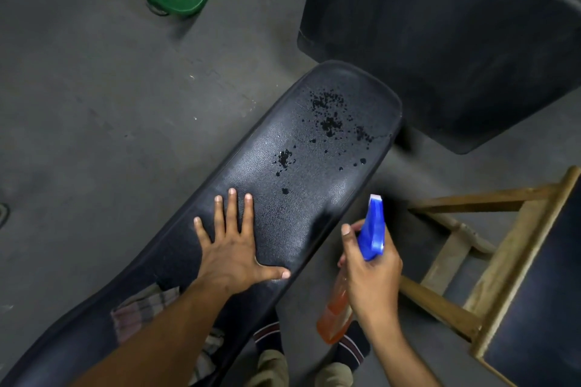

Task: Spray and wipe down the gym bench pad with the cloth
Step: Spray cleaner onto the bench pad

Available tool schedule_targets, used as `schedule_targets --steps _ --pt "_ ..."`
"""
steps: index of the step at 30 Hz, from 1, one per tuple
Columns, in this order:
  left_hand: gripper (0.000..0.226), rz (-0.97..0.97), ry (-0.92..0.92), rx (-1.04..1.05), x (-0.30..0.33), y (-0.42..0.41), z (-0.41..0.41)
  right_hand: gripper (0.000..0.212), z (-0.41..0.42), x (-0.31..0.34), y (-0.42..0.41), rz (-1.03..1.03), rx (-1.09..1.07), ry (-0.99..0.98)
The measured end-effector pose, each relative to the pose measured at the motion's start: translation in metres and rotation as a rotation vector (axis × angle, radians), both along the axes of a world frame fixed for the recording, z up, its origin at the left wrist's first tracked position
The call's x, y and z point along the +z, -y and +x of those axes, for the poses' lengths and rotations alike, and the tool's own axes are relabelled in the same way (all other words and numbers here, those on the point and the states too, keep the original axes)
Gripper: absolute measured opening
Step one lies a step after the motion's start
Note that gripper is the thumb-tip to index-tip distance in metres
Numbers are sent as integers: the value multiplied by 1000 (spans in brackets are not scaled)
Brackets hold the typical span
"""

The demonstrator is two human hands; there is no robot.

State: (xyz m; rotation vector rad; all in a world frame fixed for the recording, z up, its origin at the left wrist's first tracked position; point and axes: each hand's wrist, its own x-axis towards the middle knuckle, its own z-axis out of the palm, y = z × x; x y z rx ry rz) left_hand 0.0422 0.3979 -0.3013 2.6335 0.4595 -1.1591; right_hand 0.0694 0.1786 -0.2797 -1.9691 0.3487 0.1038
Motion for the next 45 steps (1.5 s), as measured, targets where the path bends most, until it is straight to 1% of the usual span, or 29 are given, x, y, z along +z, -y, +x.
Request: schedule_targets --steps 2,6,9,13,19,24,28,32,37,42,45 --pt "166 -4 3 0 0 0 0 33 -6 1 -1 -5 10 -5" --pt "166 2 9 -4 -1 0 0 39 -16 5 -4 0 74 -42" --pt "167 1 28 4 -2 0 -1 33 -31 11 -9 10 183 -34" --pt "168 2 44 5 -4 0 -3 40 -55 13 -14 -26 308 -49" --pt "167 5 56 -10 -4 -1 -4 47 -69 7 -7 -35 244 -109" --pt "167 -6 84 -11 -6 -2 -6 48 -70 8 -2 -42 283 -121" --pt "166 -5 110 -12 -8 -2 -9 43 -71 11 -8 -24 357 -111" --pt "164 -12 159 0 -11 -3 -11 27 -78 15 -21 -7 495 -100" --pt "157 -26 245 12 -12 -4 -16 32 -82 23 -38 25 523 -82" --pt "147 -45 323 23 -7 -9 -26 27 -72 28 -52 -39 539 -65" --pt "148 -35 353 88 -2 -20 -44 33 -70 27 -62 -61 552 -62"
